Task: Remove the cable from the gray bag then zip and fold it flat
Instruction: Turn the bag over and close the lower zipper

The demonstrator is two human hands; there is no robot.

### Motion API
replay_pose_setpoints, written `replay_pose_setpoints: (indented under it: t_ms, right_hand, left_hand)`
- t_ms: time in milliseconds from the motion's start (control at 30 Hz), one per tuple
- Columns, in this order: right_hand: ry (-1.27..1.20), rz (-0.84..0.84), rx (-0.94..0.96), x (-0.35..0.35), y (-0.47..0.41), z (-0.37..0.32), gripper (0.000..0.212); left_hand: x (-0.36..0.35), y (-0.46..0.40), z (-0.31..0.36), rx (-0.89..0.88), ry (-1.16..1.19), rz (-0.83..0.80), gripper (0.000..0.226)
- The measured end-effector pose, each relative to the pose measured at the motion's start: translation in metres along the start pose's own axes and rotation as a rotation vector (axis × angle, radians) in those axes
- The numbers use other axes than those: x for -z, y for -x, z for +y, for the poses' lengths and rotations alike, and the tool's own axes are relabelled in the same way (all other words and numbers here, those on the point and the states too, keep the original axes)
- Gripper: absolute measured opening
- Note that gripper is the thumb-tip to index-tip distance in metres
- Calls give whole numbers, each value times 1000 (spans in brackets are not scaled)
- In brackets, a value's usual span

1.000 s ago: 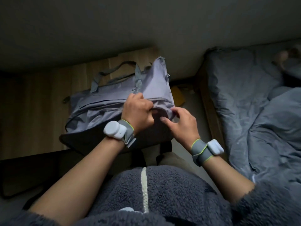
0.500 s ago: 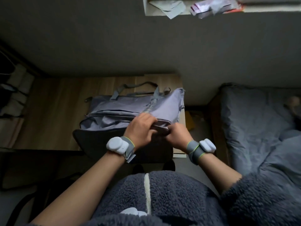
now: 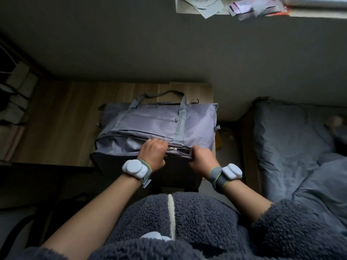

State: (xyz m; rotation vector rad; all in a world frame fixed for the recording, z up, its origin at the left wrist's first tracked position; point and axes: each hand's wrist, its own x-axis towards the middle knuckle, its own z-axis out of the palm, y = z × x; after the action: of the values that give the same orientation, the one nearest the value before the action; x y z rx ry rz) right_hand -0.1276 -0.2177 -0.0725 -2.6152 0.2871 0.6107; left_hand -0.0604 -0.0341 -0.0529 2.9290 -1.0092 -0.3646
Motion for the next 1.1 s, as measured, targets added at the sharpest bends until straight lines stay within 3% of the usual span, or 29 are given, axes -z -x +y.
replay_pose_setpoints:
  t_ms: [100,167,267,367,500,600,767,900,1033,1100]
  right_hand:
    - [73,-74,-120,6,-3,8,28]
    - [105,-122,-116,11,-7,2,41]
    - [106,68,20,18,-12,-21,40]
    - [76,112,160,12,-15,-40,23]
    - [-48,41,100,0,-22,-49,21]
    - [-153,86,54,-7,-21,-51,18]
    - [-290,89,-42,-14,-17,-46,23]
    - [-337,83,-81,-15,-17,-47,24]
    - [-348,78,-102,-16,-17,-45,20]
    - [-353,74,-109,-17,-17,-46,19]
  left_hand:
    - [0,6,1,-60,-3,80,31]
    - [1,7,2,-90,-6,145,33]
    - [-1,6,-2,-76,1,205,31]
    - [-10,7,-3,-19,3,141,25]
    - [-16,5,-7,214,24,-93,36]
    - [-15,0,-4,317,183,-159,37]
    - [-12,-7,5,494,652,-254,41]
    - [-11,-11,14,601,715,-266,32]
    - [-12,-12,21,681,848,-229,49]
    - [-14,-14,16,720,920,-220,39]
